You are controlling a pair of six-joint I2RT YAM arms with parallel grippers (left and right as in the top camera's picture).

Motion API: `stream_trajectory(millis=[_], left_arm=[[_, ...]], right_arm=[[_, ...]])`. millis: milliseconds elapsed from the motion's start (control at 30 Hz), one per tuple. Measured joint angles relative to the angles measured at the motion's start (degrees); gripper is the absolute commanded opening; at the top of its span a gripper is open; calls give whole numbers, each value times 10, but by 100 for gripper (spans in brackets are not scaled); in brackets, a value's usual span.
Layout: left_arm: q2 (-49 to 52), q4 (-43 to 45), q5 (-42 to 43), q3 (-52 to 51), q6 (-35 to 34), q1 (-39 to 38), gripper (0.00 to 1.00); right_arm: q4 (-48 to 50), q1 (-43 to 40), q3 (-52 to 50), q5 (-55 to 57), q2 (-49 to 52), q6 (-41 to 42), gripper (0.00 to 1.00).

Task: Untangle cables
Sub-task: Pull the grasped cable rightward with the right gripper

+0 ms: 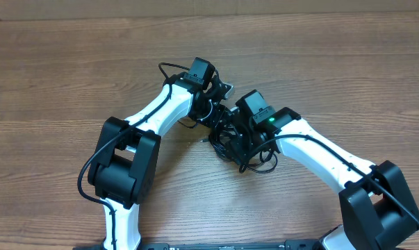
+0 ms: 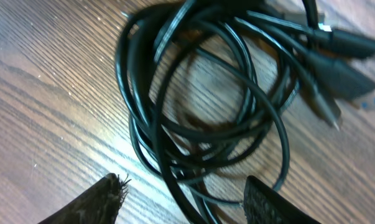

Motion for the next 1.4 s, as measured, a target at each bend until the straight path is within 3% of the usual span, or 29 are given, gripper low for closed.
stream_trajectory(millis=[100, 167, 300, 800, 1167, 1400], left_arm=[[0, 0, 0, 0, 0, 0, 4], [0, 0, 0, 0, 0, 0, 4], [0, 0, 0, 0, 0, 2, 4], [-2, -18, -11, 10, 4, 10, 4], [-17, -22, -13, 12, 3, 61, 4], [-17, -24, -21, 12, 3, 67, 4]], right_arm=[[15, 3, -1, 11, 0, -3, 56], [17, 3, -1, 20, 0, -4, 45], [2, 3, -1, 37, 0, -4, 4], [-79, 3, 59, 68, -14, 17, 4], [-62, -2, 73, 71, -144, 64, 4], [-57, -53, 74, 99, -195, 149, 4]])
